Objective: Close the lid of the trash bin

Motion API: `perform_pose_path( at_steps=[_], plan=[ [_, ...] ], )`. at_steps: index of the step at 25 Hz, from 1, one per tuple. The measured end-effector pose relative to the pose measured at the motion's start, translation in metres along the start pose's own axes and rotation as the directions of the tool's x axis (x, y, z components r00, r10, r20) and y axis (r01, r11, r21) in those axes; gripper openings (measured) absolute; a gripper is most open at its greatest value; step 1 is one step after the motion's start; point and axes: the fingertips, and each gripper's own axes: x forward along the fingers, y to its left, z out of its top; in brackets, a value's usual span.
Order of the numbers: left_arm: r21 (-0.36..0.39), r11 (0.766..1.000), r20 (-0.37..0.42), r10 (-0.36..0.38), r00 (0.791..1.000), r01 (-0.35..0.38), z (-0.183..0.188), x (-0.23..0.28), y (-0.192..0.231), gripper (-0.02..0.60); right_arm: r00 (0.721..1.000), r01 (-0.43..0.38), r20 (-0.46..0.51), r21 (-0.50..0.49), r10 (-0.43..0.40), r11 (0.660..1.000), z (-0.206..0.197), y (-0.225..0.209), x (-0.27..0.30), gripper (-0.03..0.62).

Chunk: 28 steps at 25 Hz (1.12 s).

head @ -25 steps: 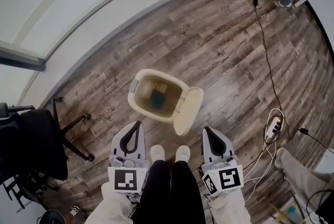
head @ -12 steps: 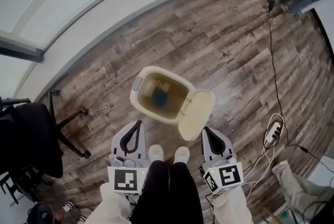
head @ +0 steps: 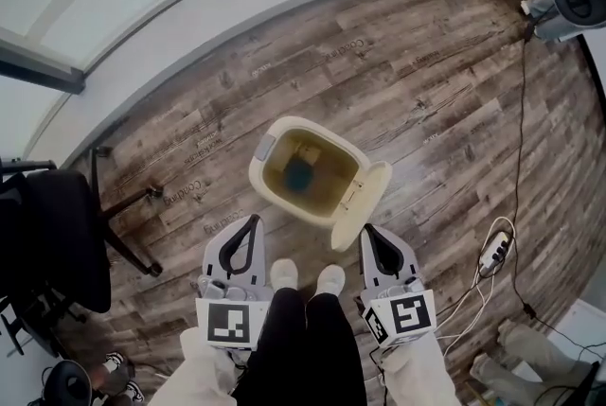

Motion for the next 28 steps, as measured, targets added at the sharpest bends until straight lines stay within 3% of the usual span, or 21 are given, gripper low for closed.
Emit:
perform_pose_path(
  at_steps=[8,19,28],
  plan=[
    [-0.020,0.999,0.003,0.029,1.000,-0.029,-0.007,-0.002,0.017,0.006,0.997,-0.075,0.001,-0.044,0.075,0.996,0.005,0.026,0.037,0.023],
    [-0.079,0.993,-0.016,0.089,0.996,-0.090,-0.029,-0.015,0.045,0.006,0.992,-0.109,-0.071,-0.061,0.105,0.992,-0.022,0.038,0.075,0.023],
    [-0.095,0.992,-0.018,0.082,0.996,-0.083,-0.049,-0.004,0.042,0.006,0.984,-0.151,-0.117,-0.110,0.138,0.982,-0.044,0.047,0.114,0.023]
  ],
)
